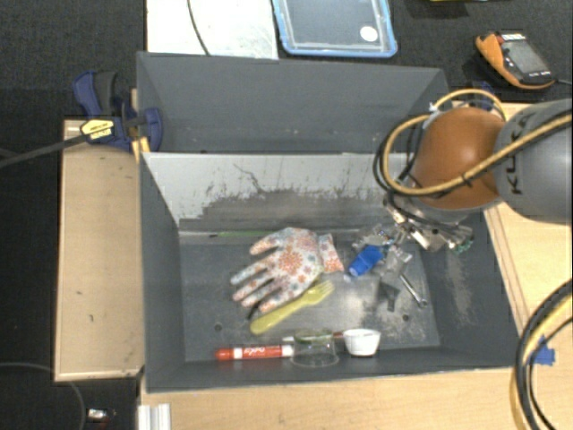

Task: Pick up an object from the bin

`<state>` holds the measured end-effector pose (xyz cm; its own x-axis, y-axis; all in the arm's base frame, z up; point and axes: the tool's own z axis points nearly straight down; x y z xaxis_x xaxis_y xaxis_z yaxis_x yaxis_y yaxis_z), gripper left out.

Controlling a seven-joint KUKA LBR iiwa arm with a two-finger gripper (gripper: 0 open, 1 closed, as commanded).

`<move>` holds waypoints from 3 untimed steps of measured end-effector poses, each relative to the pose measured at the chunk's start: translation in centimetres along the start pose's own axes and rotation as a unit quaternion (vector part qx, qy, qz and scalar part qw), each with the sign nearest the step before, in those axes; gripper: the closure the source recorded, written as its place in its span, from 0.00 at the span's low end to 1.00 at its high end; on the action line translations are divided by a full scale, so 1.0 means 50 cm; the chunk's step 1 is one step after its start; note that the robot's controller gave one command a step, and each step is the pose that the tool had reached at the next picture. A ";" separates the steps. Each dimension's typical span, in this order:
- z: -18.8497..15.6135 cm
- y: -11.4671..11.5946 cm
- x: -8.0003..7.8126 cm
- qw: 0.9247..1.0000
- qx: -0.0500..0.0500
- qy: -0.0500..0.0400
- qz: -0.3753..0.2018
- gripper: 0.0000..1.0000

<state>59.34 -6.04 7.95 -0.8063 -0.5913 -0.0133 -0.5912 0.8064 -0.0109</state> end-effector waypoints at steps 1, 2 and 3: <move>0.000 0.000 0.000 1.000 0.000 0.000 -0.001 1.00; -0.063 0.004 0.002 1.000 -0.003 0.003 0.000 1.00; -0.151 0.002 0.000 1.000 -0.003 0.002 0.001 1.00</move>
Offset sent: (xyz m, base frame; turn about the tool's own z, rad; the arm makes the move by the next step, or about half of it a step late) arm 0.0000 -0.0002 0.0711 -0.0002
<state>59.16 -5.95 15.48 -0.8074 -0.5899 -0.0094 -0.5899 0.8075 -0.0056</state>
